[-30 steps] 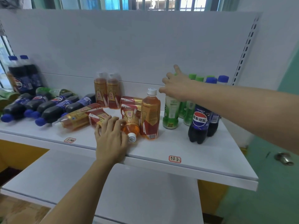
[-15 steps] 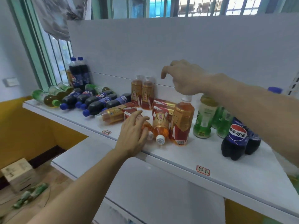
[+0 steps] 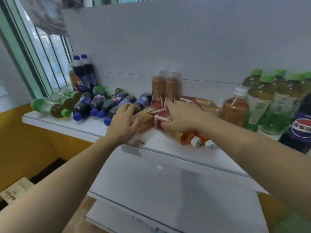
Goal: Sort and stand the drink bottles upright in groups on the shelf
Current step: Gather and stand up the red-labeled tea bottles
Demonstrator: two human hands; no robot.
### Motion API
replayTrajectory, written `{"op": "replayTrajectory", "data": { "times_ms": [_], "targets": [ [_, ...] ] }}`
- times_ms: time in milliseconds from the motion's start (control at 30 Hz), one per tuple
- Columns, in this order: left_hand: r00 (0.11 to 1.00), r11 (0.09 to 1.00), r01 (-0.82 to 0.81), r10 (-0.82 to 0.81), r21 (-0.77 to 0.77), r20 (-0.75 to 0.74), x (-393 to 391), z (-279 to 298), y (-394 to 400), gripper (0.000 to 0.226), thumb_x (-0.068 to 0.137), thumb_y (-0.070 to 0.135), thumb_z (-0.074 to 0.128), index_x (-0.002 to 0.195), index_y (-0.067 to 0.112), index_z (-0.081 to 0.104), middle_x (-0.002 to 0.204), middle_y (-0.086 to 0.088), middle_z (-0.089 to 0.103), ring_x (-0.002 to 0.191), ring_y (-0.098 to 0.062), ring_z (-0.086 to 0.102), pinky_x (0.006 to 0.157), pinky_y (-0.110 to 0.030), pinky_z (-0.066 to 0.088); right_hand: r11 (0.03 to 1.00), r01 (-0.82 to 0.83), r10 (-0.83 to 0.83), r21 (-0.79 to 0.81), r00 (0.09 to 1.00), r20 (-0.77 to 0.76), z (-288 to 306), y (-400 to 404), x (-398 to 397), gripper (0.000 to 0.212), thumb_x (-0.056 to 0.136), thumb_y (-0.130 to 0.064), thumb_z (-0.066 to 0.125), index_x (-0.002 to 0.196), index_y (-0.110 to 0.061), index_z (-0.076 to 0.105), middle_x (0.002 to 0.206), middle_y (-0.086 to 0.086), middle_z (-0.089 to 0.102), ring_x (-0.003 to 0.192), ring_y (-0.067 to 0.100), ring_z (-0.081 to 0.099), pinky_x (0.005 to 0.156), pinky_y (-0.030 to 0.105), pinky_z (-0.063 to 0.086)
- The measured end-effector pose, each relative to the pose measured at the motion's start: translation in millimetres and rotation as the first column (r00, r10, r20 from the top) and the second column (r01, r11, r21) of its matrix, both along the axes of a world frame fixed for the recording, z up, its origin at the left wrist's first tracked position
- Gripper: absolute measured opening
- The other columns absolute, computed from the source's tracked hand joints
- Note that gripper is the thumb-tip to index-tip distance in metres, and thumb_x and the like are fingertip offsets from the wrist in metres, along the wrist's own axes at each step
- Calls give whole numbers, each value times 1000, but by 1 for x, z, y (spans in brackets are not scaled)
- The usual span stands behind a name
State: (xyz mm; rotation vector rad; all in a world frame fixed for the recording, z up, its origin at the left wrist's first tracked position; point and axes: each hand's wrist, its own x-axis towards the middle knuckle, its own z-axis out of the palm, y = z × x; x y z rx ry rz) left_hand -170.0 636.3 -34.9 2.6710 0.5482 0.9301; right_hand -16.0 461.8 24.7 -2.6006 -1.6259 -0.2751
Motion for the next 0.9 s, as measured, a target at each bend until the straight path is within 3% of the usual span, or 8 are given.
{"op": "replayTrajectory", "data": {
  "times_ms": [133,200,300,433,533,667,767,900],
  "targets": [
    [984,985,171,-170,27,-52,21,1,26,27,101,26,52,122,16,65,125,-3,59,113,-20,55,96,-31,42,983,161,-155,-86,985,70,-19,-12,-8,95,56,-78,64,132,-29,34,84,-5,53,77,24,51,63,37,41],
    [987,986,162,-162,25,-11,27,-4,30,27,99,25,54,120,17,68,124,-2,61,112,-21,56,95,-36,47,970,205,-197,-127,978,73,-29,-17,-11,103,57,-73,66,140,-32,22,94,3,62,84,29,50,68,39,40],
    [981,981,194,-194,20,18,31,-9,32,27,99,25,55,120,17,68,123,-2,62,111,-21,56,95,-39,49,957,254,-249,-137,967,58,-30,-19,-16,97,68,-58,66,147,-36,15,106,6,65,95,30,49,74,39,34],
    [955,956,294,-293,-15,44,30,-11,43,29,101,23,53,123,14,67,123,-4,60,110,-22,57,96,-39,47,946,282,-299,-162,950,-92,0,-20,-21,85,70,-47,72,143,-40,30,95,-6,60,85,17,56,67,35,47],
    [921,923,384,-380,-35,86,20,-13,56,26,101,21,50,120,14,66,120,-2,60,105,-17,58,93,-34,47,926,325,-338,-193,940,-40,36,-15,-20,73,58,-55,82,119,-35,47,92,-11,58,78,10,53,62,30,42],
    [956,961,271,-275,52,98,16,-7,85,23,96,11,54,116,9,67,120,-10,59,108,-26,56,94,-39,46,922,361,-372,-143,926,-64,77,18,-6,60,58,-53,90,102,-27,60,91,-7,64,77,14,61,58,27,44],
    [991,980,124,-113,155,-76,18,-6,92,35,90,10,63,125,9,66,129,-12,60,108,-33,60,89,-46,50,930,364,-368,-48,923,-116,86,48,9,47,70,-42,88,104,-22,62,104,1,65,91,23,65,65,31,50],
    [986,933,119,-72,339,-150,15,-20,94,39,85,19,75,123,16,70,123,-6,69,105,-30,66,95,-43,47,919,394,-391,-8,909,-146,80,67,24,43,78,-35,85,109,-17,62,110,5,64,91,23,63,57,29,45]
  ]
}}
